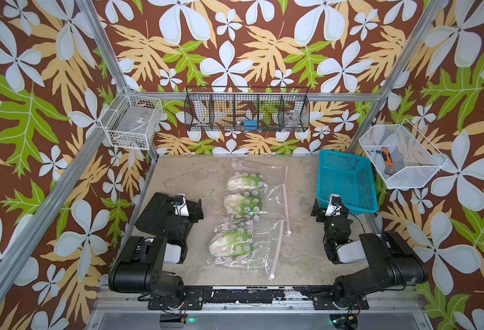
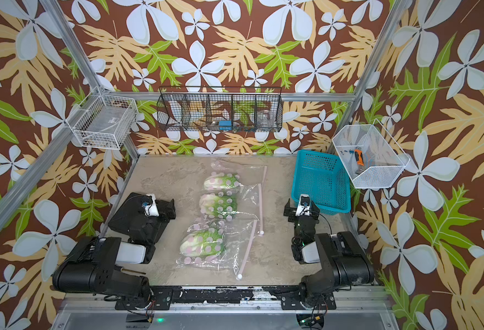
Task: Open the zip-top bag and take out the chinese cabbages
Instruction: Move the basket to the center of the board.
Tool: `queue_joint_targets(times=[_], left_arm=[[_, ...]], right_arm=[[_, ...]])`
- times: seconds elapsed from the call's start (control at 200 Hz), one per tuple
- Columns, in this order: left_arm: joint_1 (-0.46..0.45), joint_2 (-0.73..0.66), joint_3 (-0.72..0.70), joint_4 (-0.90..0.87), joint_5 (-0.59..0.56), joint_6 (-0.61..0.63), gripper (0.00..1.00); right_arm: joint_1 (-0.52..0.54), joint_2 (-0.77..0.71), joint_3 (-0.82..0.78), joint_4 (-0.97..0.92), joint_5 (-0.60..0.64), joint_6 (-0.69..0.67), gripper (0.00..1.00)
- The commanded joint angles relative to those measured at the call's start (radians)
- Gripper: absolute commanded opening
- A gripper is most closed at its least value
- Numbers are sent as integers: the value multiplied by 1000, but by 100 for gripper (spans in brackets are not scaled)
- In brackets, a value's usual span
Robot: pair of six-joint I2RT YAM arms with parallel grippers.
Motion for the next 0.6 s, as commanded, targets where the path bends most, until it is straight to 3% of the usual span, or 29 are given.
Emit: queue_joint_targets(times=[0.0, 0.59], left_arm=[[1, -3, 2, 14, 5, 12, 100], [1, -1, 4, 10, -11, 3, 100]], right_arm=[[-1, 2, 3, 12, -7, 4, 100], [-26, -1, 9, -4, -55, 18, 100]])
